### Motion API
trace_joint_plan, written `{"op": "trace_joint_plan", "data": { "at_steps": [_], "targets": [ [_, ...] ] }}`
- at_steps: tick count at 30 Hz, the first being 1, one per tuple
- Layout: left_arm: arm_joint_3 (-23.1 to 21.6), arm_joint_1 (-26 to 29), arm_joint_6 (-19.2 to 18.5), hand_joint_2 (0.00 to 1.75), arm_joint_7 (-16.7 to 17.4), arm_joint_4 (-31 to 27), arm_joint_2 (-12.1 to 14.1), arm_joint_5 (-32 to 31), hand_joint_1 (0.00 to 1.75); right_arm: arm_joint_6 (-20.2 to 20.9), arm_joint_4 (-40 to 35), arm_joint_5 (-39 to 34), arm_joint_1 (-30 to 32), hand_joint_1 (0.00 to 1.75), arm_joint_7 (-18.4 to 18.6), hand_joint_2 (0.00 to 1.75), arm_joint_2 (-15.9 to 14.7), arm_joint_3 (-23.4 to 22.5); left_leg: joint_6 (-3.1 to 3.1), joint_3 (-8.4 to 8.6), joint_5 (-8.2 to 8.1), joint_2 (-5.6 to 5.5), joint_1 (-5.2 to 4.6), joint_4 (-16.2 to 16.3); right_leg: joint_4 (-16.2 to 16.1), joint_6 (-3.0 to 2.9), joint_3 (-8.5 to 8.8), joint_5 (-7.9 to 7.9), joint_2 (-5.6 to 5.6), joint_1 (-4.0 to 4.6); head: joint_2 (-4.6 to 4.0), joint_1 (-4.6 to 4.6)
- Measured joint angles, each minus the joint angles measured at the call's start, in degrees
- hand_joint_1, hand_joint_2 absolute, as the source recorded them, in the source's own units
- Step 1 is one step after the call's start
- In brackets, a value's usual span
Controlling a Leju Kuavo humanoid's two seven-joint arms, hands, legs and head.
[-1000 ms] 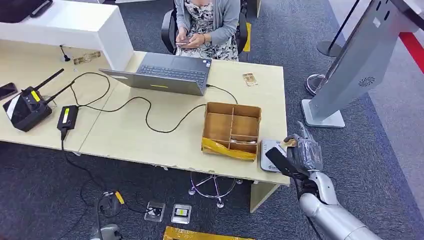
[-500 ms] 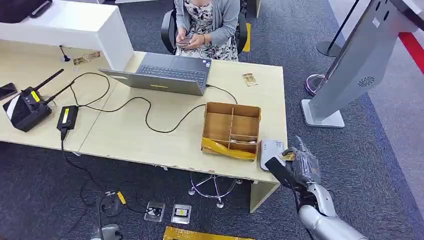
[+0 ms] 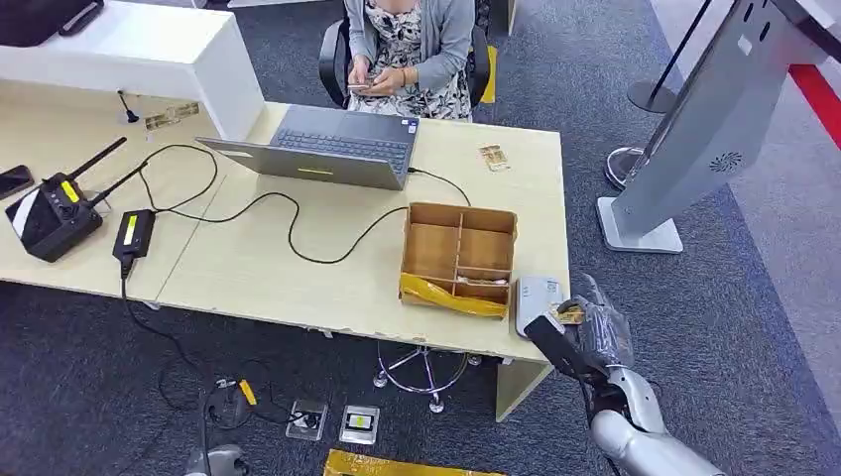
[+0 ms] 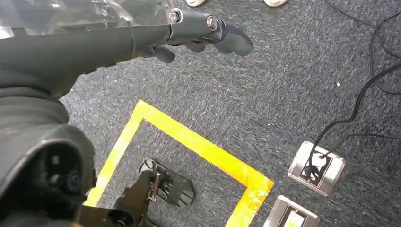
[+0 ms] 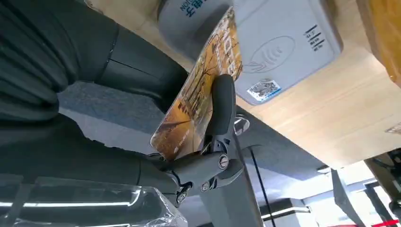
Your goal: Pass the card to the sensor for recognition and then transmit it.
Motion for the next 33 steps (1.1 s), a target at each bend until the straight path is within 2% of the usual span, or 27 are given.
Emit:
{"op": "trace_joint_plan", "data": {
  "at_steps": [13, 19, 22, 30, 33],
  "targets": [
    [0.00, -0.05, -0.02, 0.00, -0.02, 0.00, -0.44, -1.73, 0.00, -0.05, -0.07, 1.40, -0.63, 1.75, 1.03, 1.75, -0.50, 0.00, 0.00, 0.12, 0.01, 0.07, 0.00, 0.00, 0.00, 0.00, 0.13, 0.06, 0.13, 0.00, 0.00, -0.02],
    [0.00, -0.05, -0.65, 0.00, -0.04, 0.00, -0.61, -1.85, 0.00, 3.15, -1.64, -6.73, -1.24, 1.75, -2.62, 1.75, -0.50, -1.42, 0.00, 0.07, 0.01, 0.06, 0.00, 0.00, 0.03, 0.01, 0.12, 0.07, 0.13, 0.00, 0.00, 0.00],
    [0.00, -0.10, -0.70, 0.00, -0.04, 0.00, -0.79, -3.21, 0.00, 3.19, -2.38, -5.29, -2.23, 1.75, -3.08, 1.75, -0.39, -1.70, 0.00, 0.02, 0.01, 0.06, 0.00, 0.00, 0.03, 0.01, 0.05, 0.07, 0.13, 0.00, 0.00, -0.04],
    [0.02, -1.03, -0.57, 0.00, 0.74, 0.00, -1.60, -4.90, 0.00, 4.74, -5.71, 0.16, -9.66, 1.75, -1.27, 1.75, 0.00, -1.60, 0.00, -0.03, 0.02, 0.05, 0.00, 0.00, 0.05, 0.01, 0.02, 0.07, 0.12, 0.00, 0.00, 0.00],
    [0.02, -1.41, -1.03, 0.00, 0.51, 0.00, -1.97, -3.70, 0.00, 5.94, -5.68, 1.66, -12.89, 1.75, -2.86, 1.75, 1.02, -1.36, 0.00, -0.07, 0.02, 0.05, 0.00, 0.00, 0.06, 0.00, 0.01, 0.08, 0.11, 0.00, 0.00, 0.02]
  ]
}}
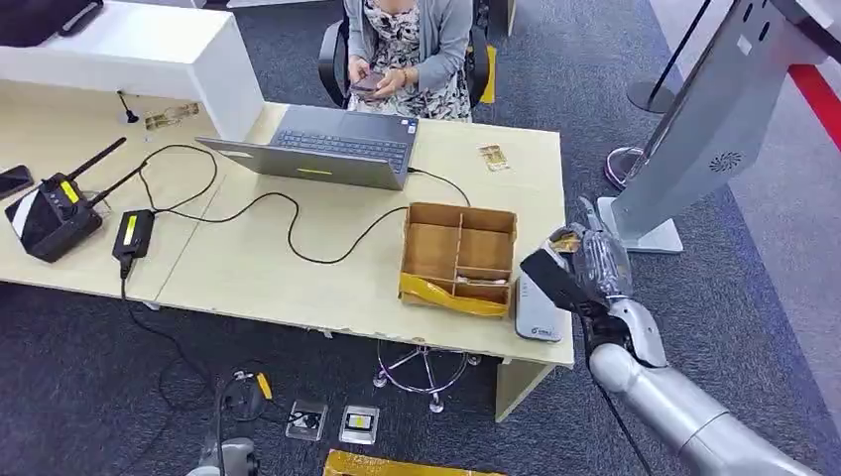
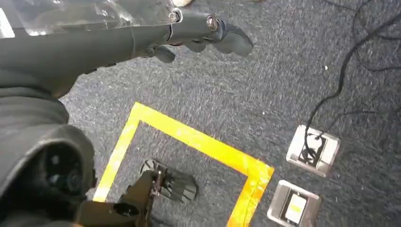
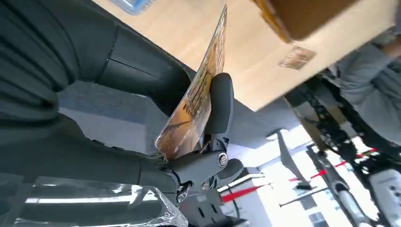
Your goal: Pass the card to the sensor for recognition and then transmit it.
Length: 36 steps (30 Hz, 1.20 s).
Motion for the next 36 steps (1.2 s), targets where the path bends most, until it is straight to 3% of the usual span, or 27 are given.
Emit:
{"op": "trace_joint_plan", "data": {
  "at_steps": [4, 7, 8, 10, 11, 14, 16, 24, 36],
  "targets": [
    [-0.02, -0.85, -0.04, 0.00, -0.48, 0.00, -0.88, 0.59, 0.00, 4.33, 3.15, -2.14, -6.47, 1.75, -4.03, 1.75, 3.68, 0.59, -0.02, -0.03, 0.02, 0.05, 0.00, 0.00, 0.01, -0.04, -0.12, 0.04, 0.04, 0.00, 0.00, -0.04],
    [-0.07, -0.63, -1.25, 0.00, -0.29, 0.00, -1.20, -2.43, 0.00, 2.95, 6.26, -2.71, -9.12, 1.75, -2.64, 1.75, 6.02, 0.74, -0.01, -0.14, 0.04, -0.14, 0.01, -0.02, 0.02, -0.04, -0.04, 0.02, -0.24, 0.02, 0.00, -0.02],
    [-0.15, 1.88, -3.51, 0.00, -2.77, -0.04, -0.35, -2.27, 0.00, 2.01, 7.04, -3.28, -9.64, 1.75, -1.55, 1.75, 6.28, 0.70, -0.01, -0.12, 0.03, -0.13, 0.01, -0.03, 0.03, -0.06, -0.01, -0.01, -0.22, 0.01, 0.00, -0.07],
    [-0.48, 8.83, -11.05, 0.00, -12.74, -0.31, 3.61, -1.02, 0.00, 2.87, 7.54, -3.91, -10.96, 1.75, -0.92, 1.75, 5.29, 0.55, -0.29, 0.12, -0.24, 0.26, 0.06, -0.05, 0.05, -0.21, -0.01, -0.13, 0.25, 0.04, 0.00, -0.02],
    [-0.48, 11.91, -12.83, 0.00, -14.83, -0.46, 5.78, -0.25, 0.00, 3.72, 7.61, -3.96, -11.80, 1.75, -0.88, 1.75, 4.64, 0.50, -0.32, 0.21, -0.36, 0.73, 0.09, -0.04, 0.06, -0.22, -0.14, -0.14, 0.71, 0.07, 0.00, 0.04],
    [-0.35, 18.28, -13.83, 0.00, -14.60, -1.23, 9.09, 0.79, 0.00, 4.44, 8.75, -3.95, -13.59, 1.75, -0.73, 1.75, 4.20, 0.09, -0.26, -0.12, -0.38, 0.95, 0.05, 0.01, 0.06, -0.22, -0.64, -0.12, 0.95, 0.06, 0.00, -0.07],
    [-0.35, 17.98, -13.12, 0.00, -14.30, -1.51, 9.97, 0.51, 0.00, 4.55, 9.42, -3.63, -13.73, 1.75, -1.36, 1.75, 4.70, 0.09, -0.13, -0.35, -0.19, -0.02, 0.02, -0.03, 0.06, -0.22, -0.53, -0.22, -0.11, 0.03, 0.00, -0.02],
    [-0.37, 18.19, -9.57, 0.00, -16.88, -1.42, 10.32, -3.32, 0.00, 3.70, 11.47, -4.20, -13.52, 1.75, -4.01, 1.75, 8.75, 0.11, -0.27, -0.31, -0.08, -0.20, 0.13, -0.03, 0.08, -0.29, -0.38, -0.21, -0.27, 0.14, 0.00, 0.00],
    [-0.37, 18.24, -9.57, 0.00, -15.52, -1.44, 11.12, -4.87, 0.00, 4.73, 11.87, -0.13, -13.45, 1.75, 0.06, 1.75, 9.60, 0.09, -0.30, -0.33, -0.07, -0.20, 0.13, -0.03, 0.09, -0.29, -0.39, -0.21, -0.26, 0.15, 0.00, -0.04]
  ]
}}
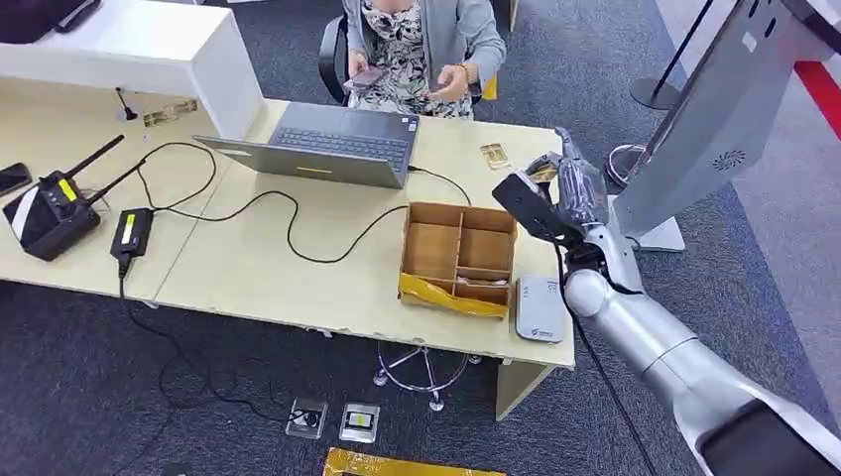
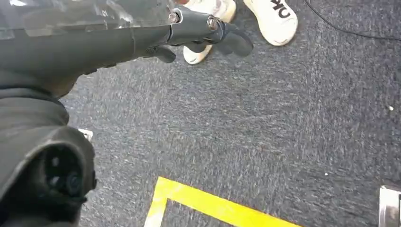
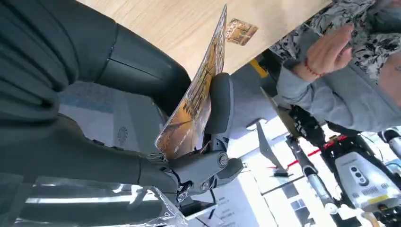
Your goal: Pass the card to the sensor for recognition and then transmit it.
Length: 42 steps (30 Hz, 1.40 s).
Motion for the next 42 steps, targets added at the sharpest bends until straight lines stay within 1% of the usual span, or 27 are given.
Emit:
{"op": "trace_joint_plan", "data": {
  "at_steps": [3, 10, 23, 24, 25, 28, 36, 38, 40, 42],
  "targets": [
    [0.02, -0.01, 0.35, 0.00, 0.39, 0.02, 0.00, -0.31, 0.00, 0.72, 0.24, 1.07, -0.52, 1.75, 0.39, 1.75, 0.77, 0.00, 0.00, 0.00, 0.00, 0.00, 0.00, 0.00, 0.01, 0.00, 0.00, 0.00, 0.01, 0.00, 0.00, 0.02],
    [0.04, -0.08, 0.39, 0.00, 0.41, 0.02, -0.02, -0.50, 0.00, 0.87, 1.66, 2.82, -1.81, 1.75, 0.46, 1.75, 3.30, 0.00, -0.03, 0.03, 0.03, 0.02, 0.01, 0.00, 0.04, 0.00, 0.00, 0.00, 0.01, 0.01, 0.00, 0.02],
    [0.07, 1.19, 0.48, 0.00, 1.57, 0.00, 0.02, -0.13, 0.00, 0.90, 3.65, 4.22, -2.22, 1.75, -0.81, 1.75, 5.71, -0.02, -0.03, 0.02, 0.02, 0.01, 0.01, 0.00, 0.03, -0.01, 0.00, 0.00, 0.00, 0.01, 0.00, 0.02],
    [0.07, 1.30, 0.48, 0.00, 1.57, 0.00, 0.07, -0.13, 0.00, 0.90, 3.85, 4.33, -2.22, 0.42, -0.83, 1.75, 5.79, -0.02, -0.03, 0.02, 0.02, 0.01, 0.01, 0.00, 0.03, -0.01, 0.00, 0.00, 0.00, 0.01, 0.00, 0.02],
    [0.07, 1.35, 0.48, 0.00, 1.60, 0.00, 0.09, -0.13, 0.00, 0.90, 4.02, 4.46, -2.22, 0.00, -0.83, 0.00, 5.95, -0.02, -0.03, 0.02, 0.02, 0.01, 0.01, 0.00, 0.03, -0.01, -0.01, 0.00, 0.00, 0.01, 0.00, 0.02],
    [0.11, 1.55, 0.52, 0.00, 1.79, 0.00, 0.15, 0.07, 0.00, 1.03, 4.72, 4.83, -2.22, 0.00, -0.96, 0.00, 6.16, -0.02, -0.04, 0.03, 0.02, 0.02, 0.01, -0.01, 0.04, -0.01, 0.00, 0.00, 0.03, 0.01, 0.00, 0.02],
    [0.24, 2.77, 1.00, 0.00, 3.58, -0.02, 0.20, 0.76, 0.00, 0.68, 6.05, 7.47, -2.24, 0.00, -1.66, 0.00, 6.82, -0.02, -0.04, 0.03, 0.03, 0.02, 0.01, 0.00, 0.03, -0.01, 0.00, 0.00, -0.01, 0.01, 0.00, 0.02],
    [0.24, 3.02, 1.00, 0.00, 3.76, -0.02, 0.31, 0.92, 0.00, 0.50, 6.19, 8.83, -2.22, 0.00, -0.85, 0.00, 6.88, 0.00, -0.04, 0.03, 0.02, 0.03, 0.01, 0.00, 0.03, -0.01, -0.01, 0.00, 0.01, 0.01, 0.00, 0.02],
    [0.26, 3.10, 1.07, 0.00, 4.06, -0.02, 0.44, 1.35, 0.00, -0.13, 5.95, 11.10, -1.96, 0.00, 1.07, 0.00, 6.65, -0.02, -0.04, 0.08, 0.02, 0.06, 0.01, 0.00, 0.03, -0.01, -0.01, 0.00, 0.04, 0.01, 0.00, 0.02],
    [0.26, 3.20, 1.16, 0.00, 4.17, -0.02, 0.46, 1.66, 0.00, -0.70, 4.24, 12.72, -0.78, 0.00, 3.02, 0.00, 5.48, -0.11, -0.04, 0.10, 0.02, 0.06, 0.01, 0.00, 0.02, -0.01, 0.01, 0.00, 0.03, 0.01, 0.00, 0.04]
  ]
}}
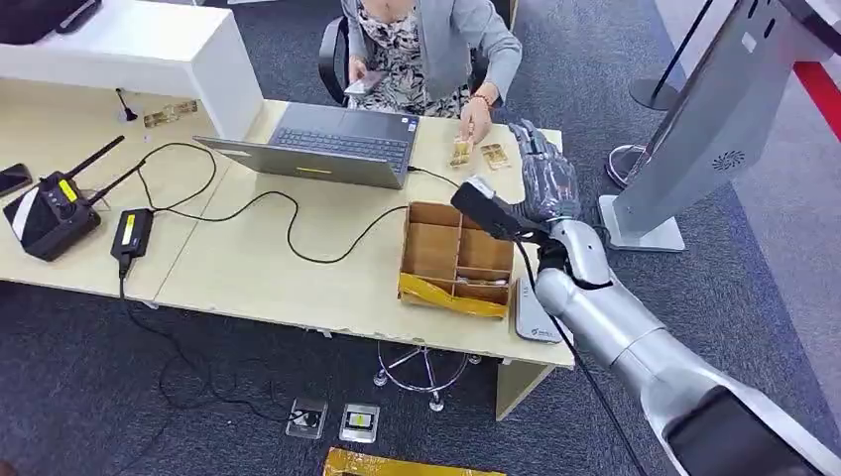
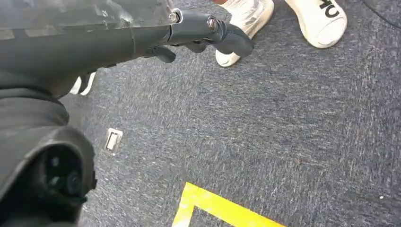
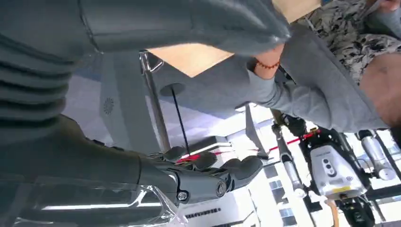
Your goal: Pass the card to the sensor for recognition and then transmit it.
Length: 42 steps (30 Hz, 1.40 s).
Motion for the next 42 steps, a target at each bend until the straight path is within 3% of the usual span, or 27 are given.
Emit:
{"op": "trace_joint_plan", "data": {
  "at_steps": [7, 10, 14, 15, 20, 25, 32, 35, 38, 42],
  "targets": [
    [0.02, 0.32, -0.02, 0.00, 0.02, 0.00, 0.02, 0.44, 0.00, -0.15, -9.46, 2.35, 4.00, 0.00, 3.64, 0.00, -5.33, -0.81, 0.00, 0.00, -0.01, 0.04, -0.01, 0.00, -0.01, 0.01, 0.00, 0.01, 0.11, -0.02, 0.00, -0.02],
    [0.04, 0.33, -0.22, 0.00, 0.68, 0.00, 0.02, 1.75, 0.00, 0.37, -13.17, 4.26, 6.00, 0.00, 8.53, 0.00, -7.29, -1.94, 0.00, 0.07, -0.01, 0.06, 0.00, 0.00, -0.02, 0.01, 0.02, 0.01, 0.13, -0.01, 0.00, -0.02],
    [0.09, 0.50, -0.35, 0.00, 1.05, 0.00, -0.09, 2.97, 0.00, 0.92, -23.48, 8.33, 11.37, 0.00, 14.67, 0.00, -11.76, -3.76, 0.00, 0.02, -0.01, -0.01, 0.00, 0.00, -0.02, -0.01, 0.02, 0.00, -0.01, 0.00, 0.00, -0.07],
    [0.09, 0.53, -0.31, 0.00, 1.05, 0.00, -0.20, 3.34, 0.00, 0.96, -26.37, 9.48, 12.78, 0.00, 15.93, 1.75, -13.26, -4.48, -0.01, 0.02, -0.02, 0.00, 0.00, 0.00, -0.02, -0.01, 0.03, -0.01, 0.01, 0.00, 0.00, 0.02],
    [0.09, 0.48, 0.53, 0.00, 1.71, 0.02, -0.61, 3.96, 0.00, 2.38, -38.65, 12.87, 20.58, 0.00, 19.43, 1.75, -18.40, -7.19, -0.03, 0.04, -0.07, 0.05, 0.00, 0.00, -0.04, -0.01, 0.03, -0.01, 0.06, -0.01, 0.00, -0.02],
    [0.11, 0.43, 2.71, 0.00, 3.63, 0.02, -0.98, 10.16, 0.00, -1.66, -48.64, 14.42, 28.55, 0.00, 19.67, 1.75, -20.35, -7.93, -0.04, 0.04, -0.08, 0.06, 0.02, -0.02, -0.03, -0.02, 0.02, -0.02, 0.07, 0.02, 0.00, -0.04],
    [0.11, 0.33, 4.46, 0.00, 4.35, 0.02, -2.21, 11.85, 0.00, -3.47, -52.41, 14.18, 34.03, 0.00, 19.32, 1.75, -19.58, -6.97, -0.04, 0.03, -0.06, 0.05, 0.02, -0.03, -0.01, -0.03, 0.04, -0.02, 0.07, 0.01, 0.00, 0.00],
    [0.11, 0.32, 7.96, 0.00, 4.76, 0.02, -3.17, 12.66, 0.00, -4.46, -52.50, 14.08, 34.90, 0.00, 18.24, 1.75, -18.75, -6.80, -0.04, 0.04, -0.06, 0.06, 0.01, -0.03, -0.01, -0.03, 0.05, -0.02, 0.09, 0.01, 0.00, -0.02],
    [0.11, 0.33, 9.44, 0.00, 4.79, 0.02, -4.37, 12.72, 0.00, -6.56, -51.40, 19.70, 35.99, 0.00, 17.66, 1.75, -16.78, -6.27, -0.04, 0.02, -0.06, 0.05, 0.01, -0.03, -0.01, -0.03, 0.04, -0.02, 0.08, 0.01, 0.00, -0.04],
    [0.09, 0.17, 9.23, 0.00, 4.68, 0.04, -5.31, 12.28, 0.00, -6.34, -46.34, 29.14, 36.45, 0.00, 18.48, 1.75, -12.55, -5.73, -0.05, 0.02, -0.07, 0.06, 0.04, -0.04, 0.00, -0.04, 0.02, -0.03, 0.10, 0.03, 0.00, 0.00]
  ]
}}
